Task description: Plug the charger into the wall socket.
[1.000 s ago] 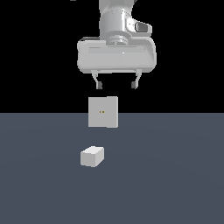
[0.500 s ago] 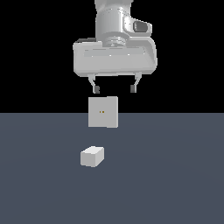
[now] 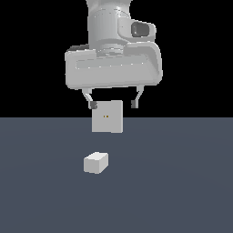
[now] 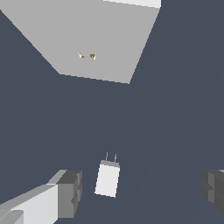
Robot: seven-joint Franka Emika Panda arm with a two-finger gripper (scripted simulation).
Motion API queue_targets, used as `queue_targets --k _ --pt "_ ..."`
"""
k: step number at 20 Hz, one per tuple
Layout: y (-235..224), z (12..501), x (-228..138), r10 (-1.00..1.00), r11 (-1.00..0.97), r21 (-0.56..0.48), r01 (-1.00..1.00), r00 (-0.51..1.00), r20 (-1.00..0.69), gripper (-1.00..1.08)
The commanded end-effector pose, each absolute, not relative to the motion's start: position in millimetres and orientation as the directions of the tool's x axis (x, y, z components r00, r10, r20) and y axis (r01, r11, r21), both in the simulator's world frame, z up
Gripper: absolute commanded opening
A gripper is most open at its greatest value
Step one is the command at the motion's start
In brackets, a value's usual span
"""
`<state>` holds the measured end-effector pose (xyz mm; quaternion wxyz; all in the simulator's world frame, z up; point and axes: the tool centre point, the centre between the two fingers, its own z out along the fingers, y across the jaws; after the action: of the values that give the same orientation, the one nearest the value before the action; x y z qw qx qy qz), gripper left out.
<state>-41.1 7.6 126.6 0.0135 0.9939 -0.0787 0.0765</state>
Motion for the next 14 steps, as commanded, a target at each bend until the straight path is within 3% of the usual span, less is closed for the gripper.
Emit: queue_targets --k 1,14 --pt "12.3 117.4 -48.0 -0.18 -0.983 0.012 -0.185 0.967 0.179 1.0" --pt "31.8 76.7 -69.7 -0.281 -0.956 0.002 -0.293 0.918 0.28 1.0"
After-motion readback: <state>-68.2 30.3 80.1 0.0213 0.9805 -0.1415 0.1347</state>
